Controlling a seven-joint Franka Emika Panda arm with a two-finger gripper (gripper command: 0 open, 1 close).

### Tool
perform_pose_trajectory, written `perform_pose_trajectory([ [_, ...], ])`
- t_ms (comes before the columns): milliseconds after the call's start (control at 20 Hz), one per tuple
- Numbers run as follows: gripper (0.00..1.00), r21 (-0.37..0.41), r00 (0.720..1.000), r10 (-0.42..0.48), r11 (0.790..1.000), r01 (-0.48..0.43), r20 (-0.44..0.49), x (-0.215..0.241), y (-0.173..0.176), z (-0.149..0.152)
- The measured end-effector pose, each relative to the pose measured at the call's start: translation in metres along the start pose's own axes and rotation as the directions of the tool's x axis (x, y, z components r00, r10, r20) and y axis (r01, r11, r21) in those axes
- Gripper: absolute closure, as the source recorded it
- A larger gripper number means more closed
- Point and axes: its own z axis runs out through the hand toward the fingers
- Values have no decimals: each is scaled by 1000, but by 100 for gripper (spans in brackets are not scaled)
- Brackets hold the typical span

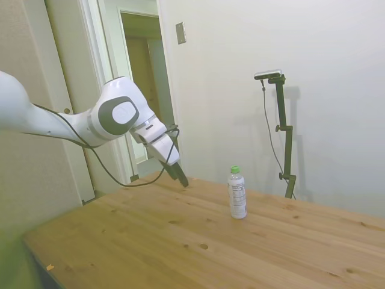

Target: Stand the water bottle

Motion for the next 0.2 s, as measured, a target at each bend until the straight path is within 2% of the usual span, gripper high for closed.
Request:
perform_pose_trajectory([
  [200, 0, -17, 983, -114, 993, 118, 145, -25, 30, 3],
])
